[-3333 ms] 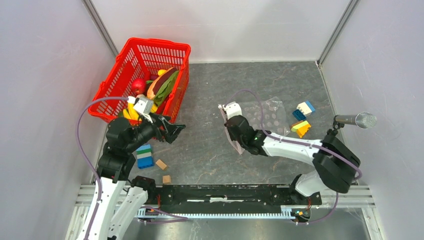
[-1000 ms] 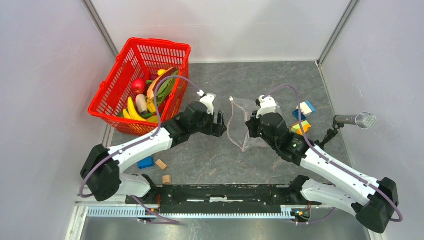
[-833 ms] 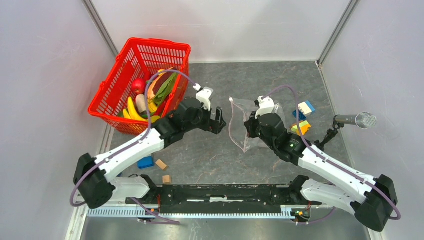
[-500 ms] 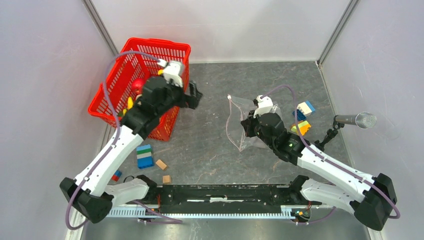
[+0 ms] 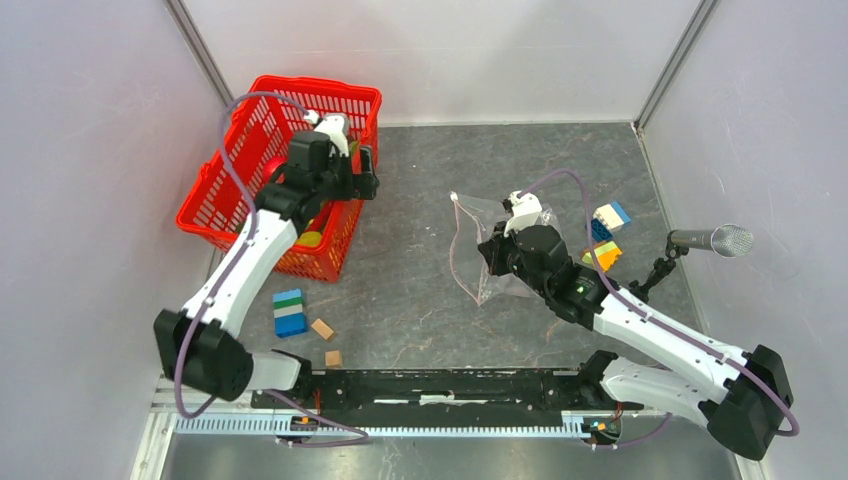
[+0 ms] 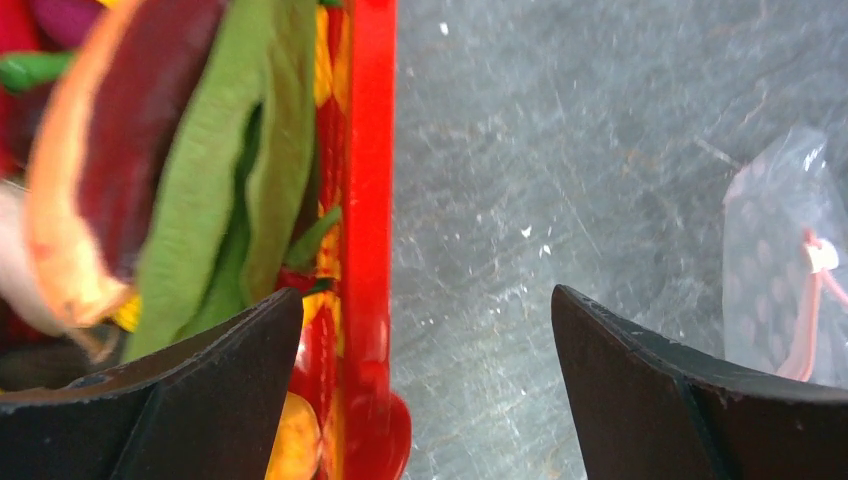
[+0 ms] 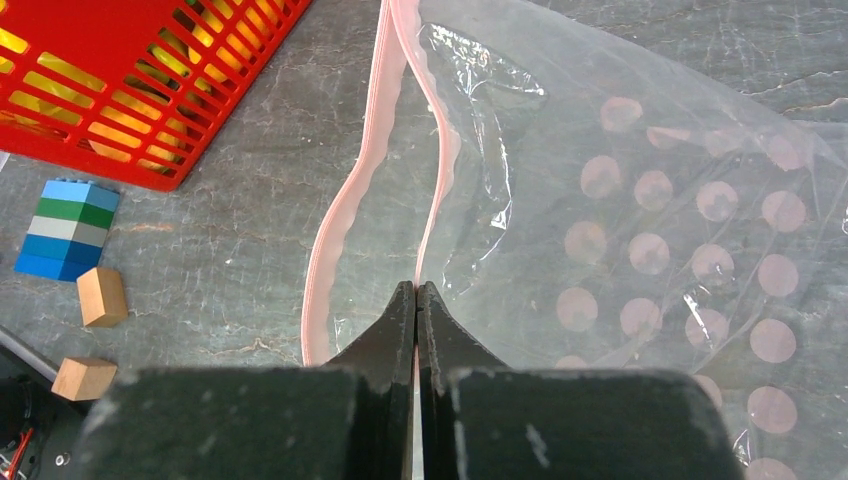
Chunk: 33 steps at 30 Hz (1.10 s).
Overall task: Place the food in the zip-top bag and seal the zipper
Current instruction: Move the bin to the center of the board, then pick up the fake food from the bin.
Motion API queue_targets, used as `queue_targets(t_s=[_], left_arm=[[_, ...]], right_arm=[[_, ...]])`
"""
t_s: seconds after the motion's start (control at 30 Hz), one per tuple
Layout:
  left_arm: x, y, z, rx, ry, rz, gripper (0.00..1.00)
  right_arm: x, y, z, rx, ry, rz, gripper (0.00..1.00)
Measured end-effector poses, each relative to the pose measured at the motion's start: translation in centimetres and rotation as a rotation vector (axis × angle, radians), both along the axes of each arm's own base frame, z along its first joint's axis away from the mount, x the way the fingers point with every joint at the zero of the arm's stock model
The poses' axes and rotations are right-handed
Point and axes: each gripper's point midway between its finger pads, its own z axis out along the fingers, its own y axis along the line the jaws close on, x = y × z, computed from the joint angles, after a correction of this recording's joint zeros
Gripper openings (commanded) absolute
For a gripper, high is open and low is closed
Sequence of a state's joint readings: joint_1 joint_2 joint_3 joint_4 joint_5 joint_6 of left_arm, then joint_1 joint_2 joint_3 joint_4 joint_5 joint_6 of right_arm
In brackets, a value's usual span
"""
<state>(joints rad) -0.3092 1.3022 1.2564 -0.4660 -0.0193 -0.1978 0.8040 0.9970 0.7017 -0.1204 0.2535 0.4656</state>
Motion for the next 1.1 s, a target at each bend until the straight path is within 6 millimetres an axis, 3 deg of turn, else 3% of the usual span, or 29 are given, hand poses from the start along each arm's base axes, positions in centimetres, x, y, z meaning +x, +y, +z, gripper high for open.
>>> queue_targets(t_s=[0.13, 0.33, 0.4, 0.57, 0.67, 0.77, 0.9, 1.03, 1.1], left_arm=[[0.0, -1.6, -3.7, -0.028, 0.13, -0.072, 1.0], [-0.5, -2.9, -3.9, -0.075, 0.155, -0.153, 1.0], [-1.2, -4.5, -3.9, -0.072, 0.156, -0.207, 1.0], [-5.1, -10.8, -3.9, -0.077, 0.172, -0.419, 1.0], [-6.7, -12.2, -3.7, -0.073, 0.18, -0.471, 1.0], [-6.4, -10.9, -2.5, -0.058, 0.142, -0.421, 1.0], [-4.9, -8.5, 2.1, -0.053, 0.0, -0.311, 1.0], [-2.7, -5.1, 6.6, -0.067, -0.129, -0.183, 1.0], [-1.0, -3.0, 7.1, -0.064, -0.152, -0.11, 1.0]], right_arm=[[-0.1, 0.1, 0.0, -0.002, 0.0, 0.012, 0.0], [-0.1, 0.1, 0.0, -0.011, -0.005, 0.019, 0.0], [-0.1, 0.1, -0.1, -0.013, -0.006, 0.019, 0.0], [0.0, 0.2, -0.6, -0.025, 0.005, 0.02, 0.0], [0.0, 0.2, -0.7, -0.027, 0.007, 0.02, 0.0], [0.0, 0.1, -0.7, -0.029, 0.006, 0.016, 0.0], [0.0, 0.1, -0.7, -0.029, 0.006, 0.016, 0.0], [0.1, 0.1, -0.7, -0.03, 0.005, 0.012, 0.0], [0.1, 0.0, -0.5, -0.029, 0.001, 0.008, 0.0]])
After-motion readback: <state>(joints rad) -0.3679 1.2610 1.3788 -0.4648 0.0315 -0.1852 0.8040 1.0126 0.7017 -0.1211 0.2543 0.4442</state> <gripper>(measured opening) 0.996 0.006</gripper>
